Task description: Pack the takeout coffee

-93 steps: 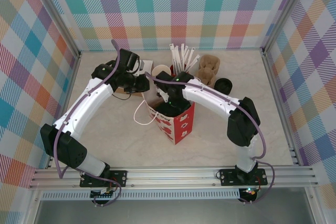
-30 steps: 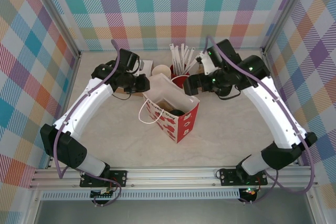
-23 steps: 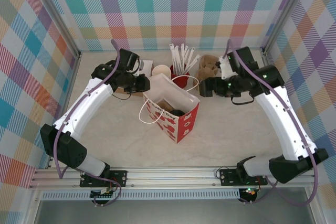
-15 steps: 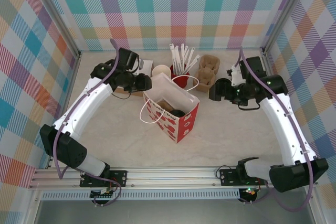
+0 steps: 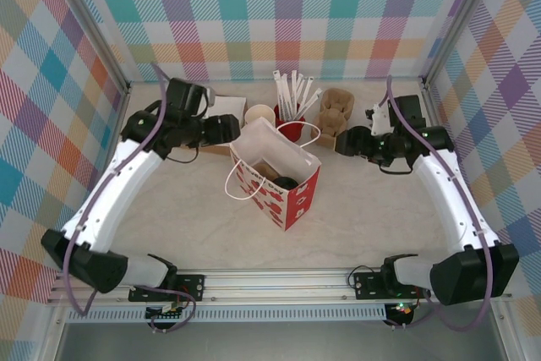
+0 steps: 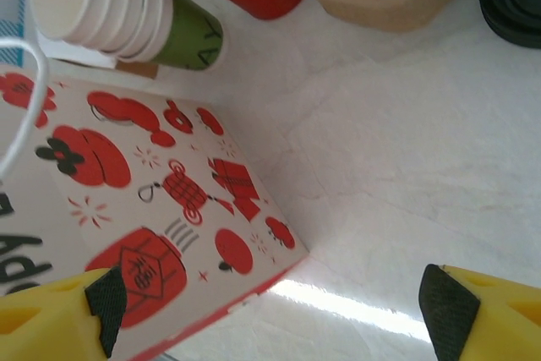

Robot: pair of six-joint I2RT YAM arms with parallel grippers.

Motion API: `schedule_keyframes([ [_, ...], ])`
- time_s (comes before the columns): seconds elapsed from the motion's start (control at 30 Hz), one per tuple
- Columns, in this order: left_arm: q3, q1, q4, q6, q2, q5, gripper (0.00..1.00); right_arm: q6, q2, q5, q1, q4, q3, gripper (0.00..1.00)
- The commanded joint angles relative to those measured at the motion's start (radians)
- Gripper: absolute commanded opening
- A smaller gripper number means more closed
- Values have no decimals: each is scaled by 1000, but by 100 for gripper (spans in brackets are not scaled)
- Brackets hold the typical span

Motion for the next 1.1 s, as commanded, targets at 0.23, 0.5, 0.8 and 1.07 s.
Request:
schedule_keyframes([
  [0.23, -229, -5, 9, -34, -282, -295, 88, 113, 188, -120, -7, 222, 91, 83],
  [0.5, -285, -5, -14, -69, -381, -393, 93, 193, 356, -149, -4, 315, 195, 76],
  [0.8, -283, -5, -18, -82, -377, -402, 95, 221, 528, -117, 12, 327, 369, 69],
  [1.07, -259, -5, -31, -78, -356, -406, 96, 234, 667, -99, 48, 308, 524, 63],
])
